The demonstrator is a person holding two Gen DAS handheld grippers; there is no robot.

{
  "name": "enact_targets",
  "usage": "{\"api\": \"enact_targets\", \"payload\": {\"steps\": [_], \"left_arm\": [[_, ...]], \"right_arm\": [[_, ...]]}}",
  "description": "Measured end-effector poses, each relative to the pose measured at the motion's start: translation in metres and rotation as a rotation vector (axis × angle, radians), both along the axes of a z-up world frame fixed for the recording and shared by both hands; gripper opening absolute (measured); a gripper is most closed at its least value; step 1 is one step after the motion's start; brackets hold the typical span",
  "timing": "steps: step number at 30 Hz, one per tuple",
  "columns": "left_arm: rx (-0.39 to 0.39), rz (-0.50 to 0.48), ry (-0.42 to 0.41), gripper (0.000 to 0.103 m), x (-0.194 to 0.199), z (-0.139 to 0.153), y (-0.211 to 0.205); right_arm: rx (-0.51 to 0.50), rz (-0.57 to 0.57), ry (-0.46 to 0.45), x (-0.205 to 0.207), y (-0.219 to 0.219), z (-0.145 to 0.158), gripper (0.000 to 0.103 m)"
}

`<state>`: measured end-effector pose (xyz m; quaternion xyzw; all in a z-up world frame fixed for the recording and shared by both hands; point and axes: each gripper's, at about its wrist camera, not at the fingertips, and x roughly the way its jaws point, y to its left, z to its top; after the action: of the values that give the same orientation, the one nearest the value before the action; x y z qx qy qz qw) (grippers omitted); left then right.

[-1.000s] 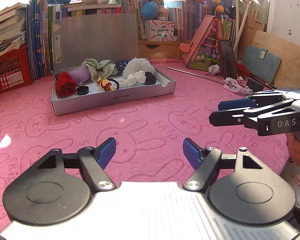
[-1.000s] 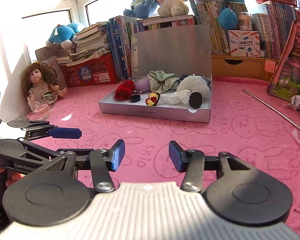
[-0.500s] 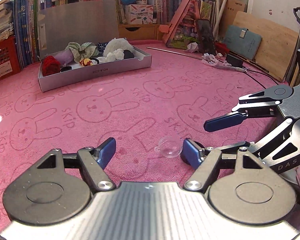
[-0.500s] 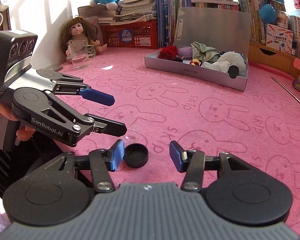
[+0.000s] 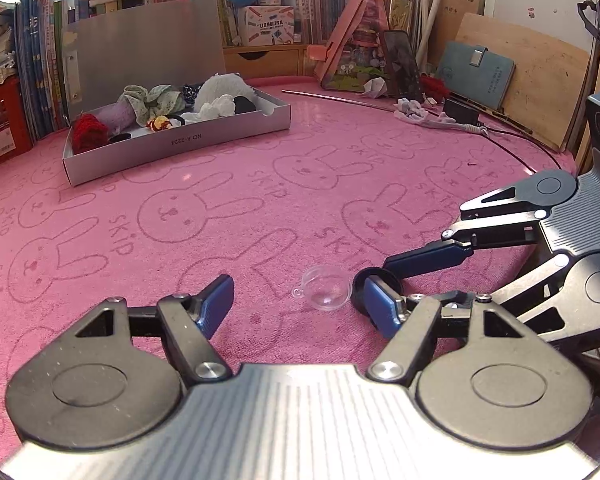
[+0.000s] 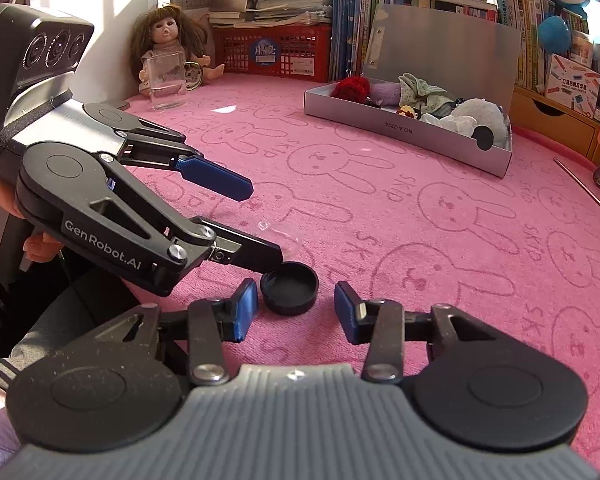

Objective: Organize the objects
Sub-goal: 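Grasp the clear plastic lid with the left tool while the right tool grasps a black cap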

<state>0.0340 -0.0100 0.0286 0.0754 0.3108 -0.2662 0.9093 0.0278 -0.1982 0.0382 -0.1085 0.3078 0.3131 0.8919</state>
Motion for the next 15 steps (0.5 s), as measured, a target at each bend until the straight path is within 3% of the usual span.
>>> {"api": "enact_targets", "payload": {"steps": [9, 15], "left_arm": [[-0.002, 0.038, -0.017, 0.076, -0.005, -0.002, -0.005], [-0.054, 0.188, -0.018, 0.069, -0.015, -0.011, -0.021]], "right_arm": [[-0.004, -0.143, -0.020, 0.010, -0.018, 0.001, 0.037], [0.028, -0.280, -0.040, 0.015, -0.035, 0.000, 0.037]]}}
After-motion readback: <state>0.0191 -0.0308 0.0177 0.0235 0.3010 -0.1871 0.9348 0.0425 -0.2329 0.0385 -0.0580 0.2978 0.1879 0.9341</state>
